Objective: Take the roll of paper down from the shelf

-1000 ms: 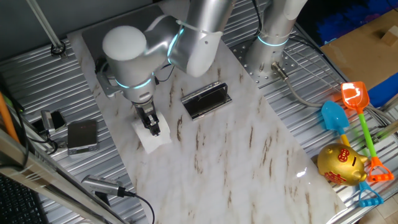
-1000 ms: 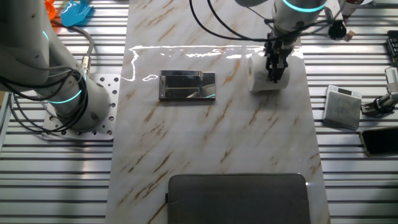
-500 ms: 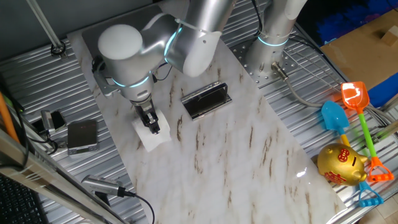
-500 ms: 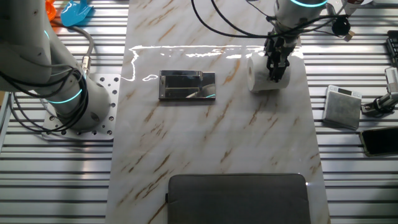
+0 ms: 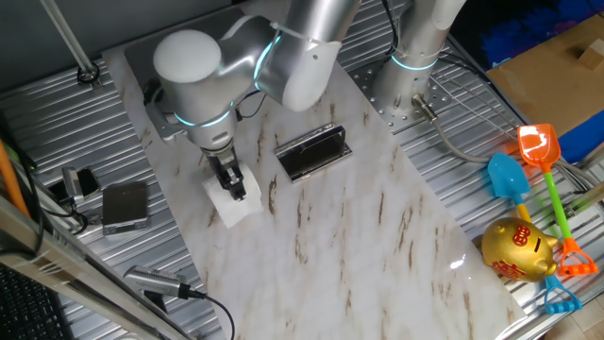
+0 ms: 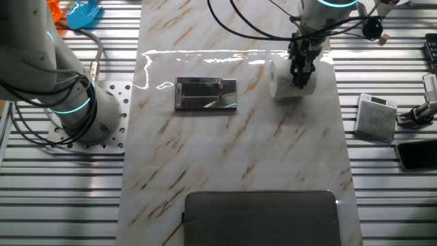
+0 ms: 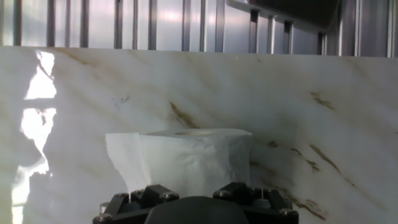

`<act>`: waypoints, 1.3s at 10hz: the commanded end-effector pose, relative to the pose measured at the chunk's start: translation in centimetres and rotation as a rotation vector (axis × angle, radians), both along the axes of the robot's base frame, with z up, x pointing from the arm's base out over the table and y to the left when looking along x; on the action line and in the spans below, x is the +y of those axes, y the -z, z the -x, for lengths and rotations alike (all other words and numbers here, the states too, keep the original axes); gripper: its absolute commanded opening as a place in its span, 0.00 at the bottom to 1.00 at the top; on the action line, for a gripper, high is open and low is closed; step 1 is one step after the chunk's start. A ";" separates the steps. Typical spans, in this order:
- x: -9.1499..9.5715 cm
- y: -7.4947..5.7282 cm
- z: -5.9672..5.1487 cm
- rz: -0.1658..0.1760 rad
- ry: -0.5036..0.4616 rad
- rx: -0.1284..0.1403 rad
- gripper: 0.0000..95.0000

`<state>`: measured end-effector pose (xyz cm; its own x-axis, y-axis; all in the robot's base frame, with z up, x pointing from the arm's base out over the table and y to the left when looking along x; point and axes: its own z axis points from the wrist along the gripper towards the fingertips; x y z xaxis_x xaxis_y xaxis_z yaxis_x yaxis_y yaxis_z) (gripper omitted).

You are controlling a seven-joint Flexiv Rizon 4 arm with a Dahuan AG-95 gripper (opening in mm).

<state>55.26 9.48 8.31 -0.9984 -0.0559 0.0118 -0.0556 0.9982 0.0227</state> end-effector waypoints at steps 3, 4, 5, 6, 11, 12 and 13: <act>0.0 -0.3 1.9 0.000 -0.003 -0.005 0.00; -0.4 -0.5 2.8 -0.003 -0.008 -0.006 0.00; -0.6 -0.7 3.4 -0.004 -0.008 -0.006 0.00; -0.8 -0.8 4.0 -0.006 -0.008 -0.007 0.00; -0.9 -0.9 6.7 -0.008 -0.010 -0.017 0.00; -0.8 -0.8 6.9 -0.008 -0.010 -0.017 0.00; -0.9 -0.9 7.4 -0.010 -0.010 -0.021 0.00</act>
